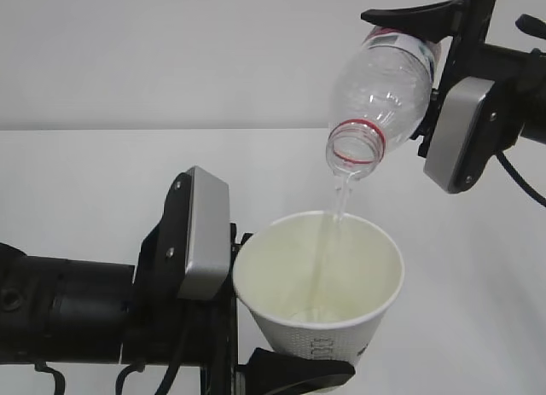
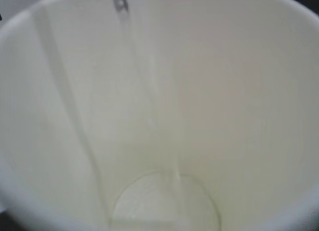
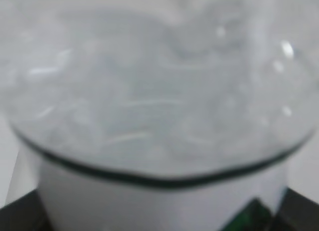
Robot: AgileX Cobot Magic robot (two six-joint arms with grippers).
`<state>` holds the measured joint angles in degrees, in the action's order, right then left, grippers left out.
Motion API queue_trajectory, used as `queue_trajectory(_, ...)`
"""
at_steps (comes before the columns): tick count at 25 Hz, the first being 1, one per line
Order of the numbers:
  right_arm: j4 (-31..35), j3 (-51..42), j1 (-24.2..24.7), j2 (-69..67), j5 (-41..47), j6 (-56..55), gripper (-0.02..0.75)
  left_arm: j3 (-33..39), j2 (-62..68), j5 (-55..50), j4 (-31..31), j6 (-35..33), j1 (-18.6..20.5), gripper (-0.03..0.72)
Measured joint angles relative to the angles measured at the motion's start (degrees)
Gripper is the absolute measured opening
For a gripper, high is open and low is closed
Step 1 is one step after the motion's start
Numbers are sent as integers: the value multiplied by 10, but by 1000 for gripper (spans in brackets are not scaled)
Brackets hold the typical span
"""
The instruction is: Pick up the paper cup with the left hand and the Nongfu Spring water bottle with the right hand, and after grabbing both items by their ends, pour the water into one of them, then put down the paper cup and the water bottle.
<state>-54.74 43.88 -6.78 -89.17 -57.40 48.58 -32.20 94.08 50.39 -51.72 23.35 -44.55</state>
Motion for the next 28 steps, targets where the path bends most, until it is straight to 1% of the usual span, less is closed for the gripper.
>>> queue_trajectory(13,-2,3,0,0,1,0,530,0,0,0,12,0,0,540)
queue_trajectory(22,-17,5,0,0,1,0,530,0,0,0,12,0,0,540)
queue_trajectory(28,-26,25,0,0,3,1,530,0,0,0,12,0,0,540)
